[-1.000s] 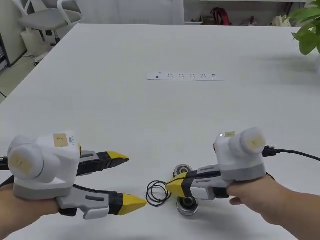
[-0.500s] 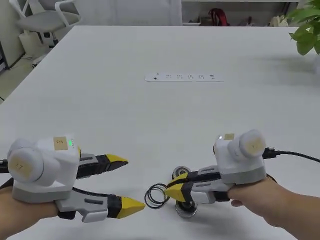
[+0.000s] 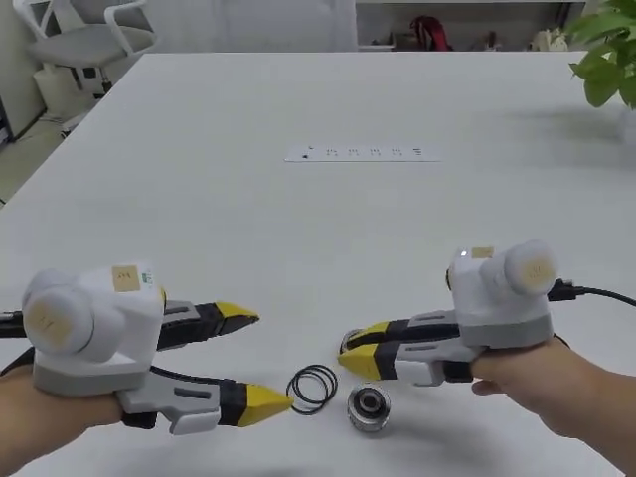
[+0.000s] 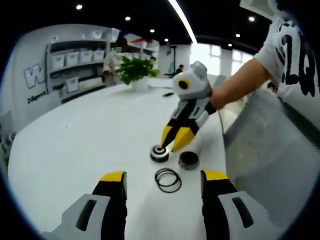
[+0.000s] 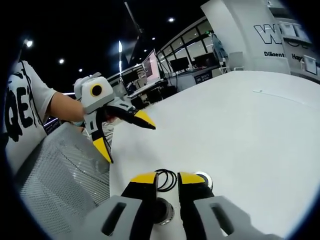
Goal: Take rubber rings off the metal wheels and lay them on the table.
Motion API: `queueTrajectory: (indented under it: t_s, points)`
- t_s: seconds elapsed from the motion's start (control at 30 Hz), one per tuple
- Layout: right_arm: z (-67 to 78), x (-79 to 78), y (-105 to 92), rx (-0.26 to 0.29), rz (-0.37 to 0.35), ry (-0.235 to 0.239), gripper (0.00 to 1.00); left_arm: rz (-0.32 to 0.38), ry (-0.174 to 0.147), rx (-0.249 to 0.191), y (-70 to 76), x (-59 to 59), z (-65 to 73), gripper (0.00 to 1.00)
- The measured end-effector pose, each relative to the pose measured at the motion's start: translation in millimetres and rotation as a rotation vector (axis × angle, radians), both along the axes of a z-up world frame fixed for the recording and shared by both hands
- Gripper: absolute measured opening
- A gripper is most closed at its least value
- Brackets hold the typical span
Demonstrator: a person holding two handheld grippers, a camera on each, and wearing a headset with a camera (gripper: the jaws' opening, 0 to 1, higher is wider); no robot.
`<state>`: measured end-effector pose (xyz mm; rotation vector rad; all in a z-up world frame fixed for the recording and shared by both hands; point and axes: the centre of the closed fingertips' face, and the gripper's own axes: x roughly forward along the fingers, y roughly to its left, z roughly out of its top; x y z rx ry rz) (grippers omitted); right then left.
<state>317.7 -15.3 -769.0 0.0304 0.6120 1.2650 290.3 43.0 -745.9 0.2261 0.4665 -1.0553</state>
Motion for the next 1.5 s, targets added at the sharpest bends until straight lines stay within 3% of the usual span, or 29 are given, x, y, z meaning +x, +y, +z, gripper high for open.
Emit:
queueTrajectory:
  t_s: [0.27, 0.57, 1.5]
  points:
    - [3.3, 11.8, -14.8, 0.002, -0.044, -0.015, 0.13, 0.003, -0.007, -0.009, -7.7, 12.9, 2.3, 0.6]
    - [-6.5, 22.5, -31.4, -0.032, -0.075, -0.028, 0.15, -0.001, -0.011, -0.005, -16.8, 28.2, -0.4, 0.58]
    - [-33.5, 21.1, -37.5, -0.109, -0.039, -0.073, 0.16, -0.027, 0.038, 0.016, -52.2, 41.1, -29.7, 0.49]
